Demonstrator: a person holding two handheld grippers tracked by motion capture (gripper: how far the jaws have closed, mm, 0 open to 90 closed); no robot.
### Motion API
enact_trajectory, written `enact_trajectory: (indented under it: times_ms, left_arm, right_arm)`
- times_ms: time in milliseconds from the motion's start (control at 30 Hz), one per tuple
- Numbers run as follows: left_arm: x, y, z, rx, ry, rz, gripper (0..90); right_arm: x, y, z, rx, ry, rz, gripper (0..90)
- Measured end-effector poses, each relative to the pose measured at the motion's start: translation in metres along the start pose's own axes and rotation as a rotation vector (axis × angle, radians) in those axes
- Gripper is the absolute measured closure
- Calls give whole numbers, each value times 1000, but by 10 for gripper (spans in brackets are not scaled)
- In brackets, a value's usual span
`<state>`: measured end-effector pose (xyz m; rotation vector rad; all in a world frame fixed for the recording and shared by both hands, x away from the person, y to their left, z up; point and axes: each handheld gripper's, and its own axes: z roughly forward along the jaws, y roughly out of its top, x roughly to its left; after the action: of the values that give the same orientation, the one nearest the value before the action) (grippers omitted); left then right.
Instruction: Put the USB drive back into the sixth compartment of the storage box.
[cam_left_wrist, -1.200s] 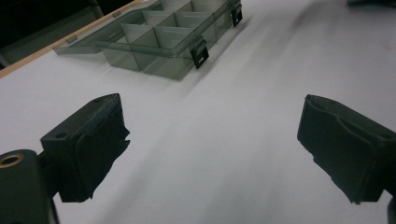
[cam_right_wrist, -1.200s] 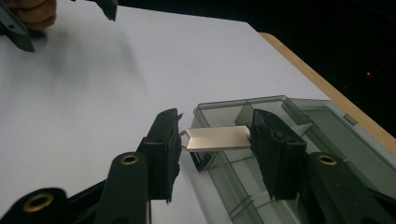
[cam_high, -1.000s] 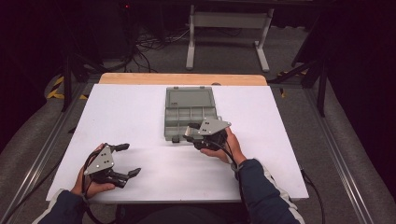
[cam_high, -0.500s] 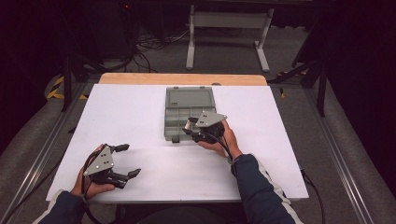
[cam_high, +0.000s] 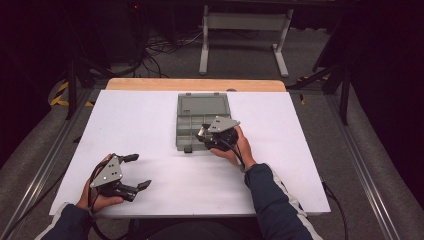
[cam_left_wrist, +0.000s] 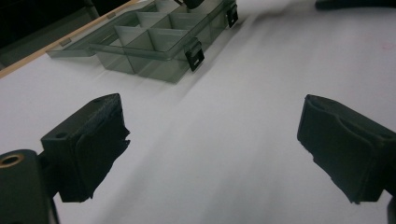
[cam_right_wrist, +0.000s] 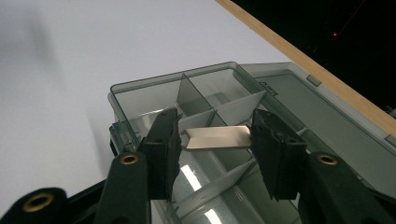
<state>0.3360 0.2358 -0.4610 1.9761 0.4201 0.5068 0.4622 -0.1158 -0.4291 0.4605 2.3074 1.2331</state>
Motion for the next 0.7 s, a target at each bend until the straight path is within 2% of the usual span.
enact_trajectory:
  times_ms: [167,700]
  left_arm:
    - [0,0,1,1,1,-1,87]
    - [-1,0,1,4,-2,1,89]
  right_arm:
    - [1,-2,4,23,-16,3,532]
    - [4,-5,11,47,-9,6,532]
